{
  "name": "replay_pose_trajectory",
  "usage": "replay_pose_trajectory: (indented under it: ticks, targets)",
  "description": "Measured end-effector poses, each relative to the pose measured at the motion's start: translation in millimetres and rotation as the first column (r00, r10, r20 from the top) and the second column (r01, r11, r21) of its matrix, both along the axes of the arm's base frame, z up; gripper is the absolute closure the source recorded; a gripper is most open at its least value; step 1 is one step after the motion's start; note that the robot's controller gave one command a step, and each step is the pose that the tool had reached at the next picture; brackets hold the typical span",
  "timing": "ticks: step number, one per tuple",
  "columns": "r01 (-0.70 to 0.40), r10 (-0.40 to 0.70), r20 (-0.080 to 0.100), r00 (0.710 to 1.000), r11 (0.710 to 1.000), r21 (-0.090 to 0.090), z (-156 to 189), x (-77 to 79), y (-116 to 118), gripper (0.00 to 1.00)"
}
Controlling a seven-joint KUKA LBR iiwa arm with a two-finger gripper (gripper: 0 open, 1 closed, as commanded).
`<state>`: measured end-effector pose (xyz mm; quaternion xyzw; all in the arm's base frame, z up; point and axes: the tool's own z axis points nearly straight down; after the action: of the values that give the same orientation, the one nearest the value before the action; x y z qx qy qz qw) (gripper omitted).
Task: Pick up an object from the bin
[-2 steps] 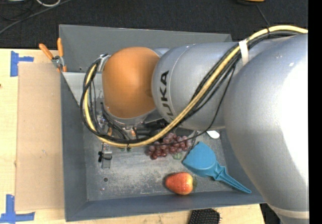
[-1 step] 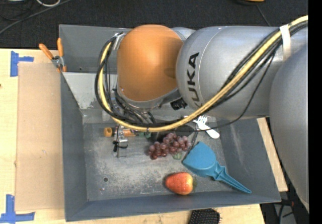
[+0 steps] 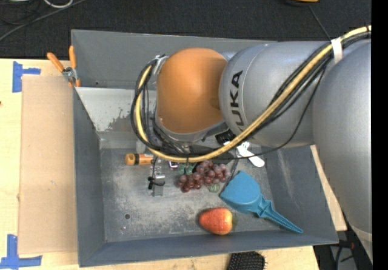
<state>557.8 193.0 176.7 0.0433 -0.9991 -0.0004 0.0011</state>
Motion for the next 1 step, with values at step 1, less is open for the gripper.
replay_pose_trajectory:
  ticks: [1]
  targets:
    - [-0.062,0.062,0.004,0.998,0.998,0.001,-10.0,13.2,-76.3,0.00]
